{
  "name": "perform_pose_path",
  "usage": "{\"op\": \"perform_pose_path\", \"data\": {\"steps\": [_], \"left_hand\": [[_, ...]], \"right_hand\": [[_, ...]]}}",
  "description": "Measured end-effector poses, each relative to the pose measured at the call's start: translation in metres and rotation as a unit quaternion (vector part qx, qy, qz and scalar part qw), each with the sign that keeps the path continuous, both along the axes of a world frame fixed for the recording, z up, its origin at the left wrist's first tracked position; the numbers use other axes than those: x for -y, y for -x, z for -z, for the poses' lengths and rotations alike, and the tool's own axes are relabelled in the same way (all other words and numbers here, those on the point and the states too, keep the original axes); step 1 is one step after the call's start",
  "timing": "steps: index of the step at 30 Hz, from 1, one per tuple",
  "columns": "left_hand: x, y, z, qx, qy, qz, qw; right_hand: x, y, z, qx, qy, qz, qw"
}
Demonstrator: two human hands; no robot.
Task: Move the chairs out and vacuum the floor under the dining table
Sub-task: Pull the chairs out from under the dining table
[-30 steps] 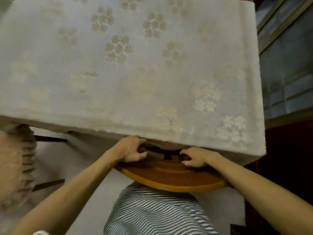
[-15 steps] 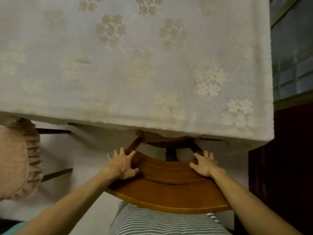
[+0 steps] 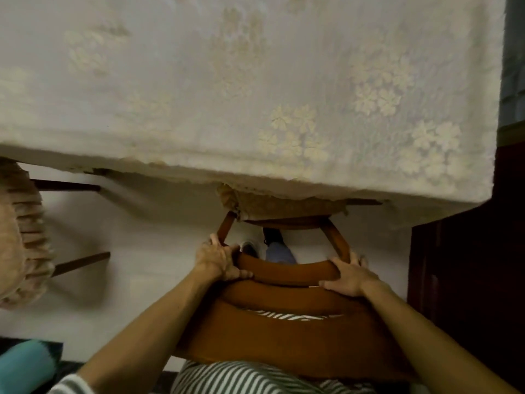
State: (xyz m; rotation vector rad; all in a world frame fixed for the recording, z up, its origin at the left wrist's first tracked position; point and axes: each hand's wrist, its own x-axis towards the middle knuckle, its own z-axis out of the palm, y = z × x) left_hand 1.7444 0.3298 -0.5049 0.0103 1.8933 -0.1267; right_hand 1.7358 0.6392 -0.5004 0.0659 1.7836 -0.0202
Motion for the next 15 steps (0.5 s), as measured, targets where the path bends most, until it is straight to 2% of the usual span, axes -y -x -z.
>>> {"op": "perform_pose_path", "data": {"steps": [2,5,10,15], "left_hand": [[-0.002,0.000,0.003,-0.001,0.008,0.008,1.000],[-0.004,0.008,0.008,0.017,0.012,0.013,1.000],[-0.006,0.027,0.021,0.068,0.017,0.007,0.998],[-0.008,0.032,0.020,0.065,0.024,-0.009,0.998]], "right_hand": [[0.001,0.014,0.010,0.027,-0.007,0.027,0.999],[-0.002,0.023,0.022,0.045,-0.017,0.016,0.999],[-0.013,0.021,0.031,0.004,0.010,0.010,1.000],[-0.011,0.042,0.037,0.062,-0.001,0.035,0.997]]}}
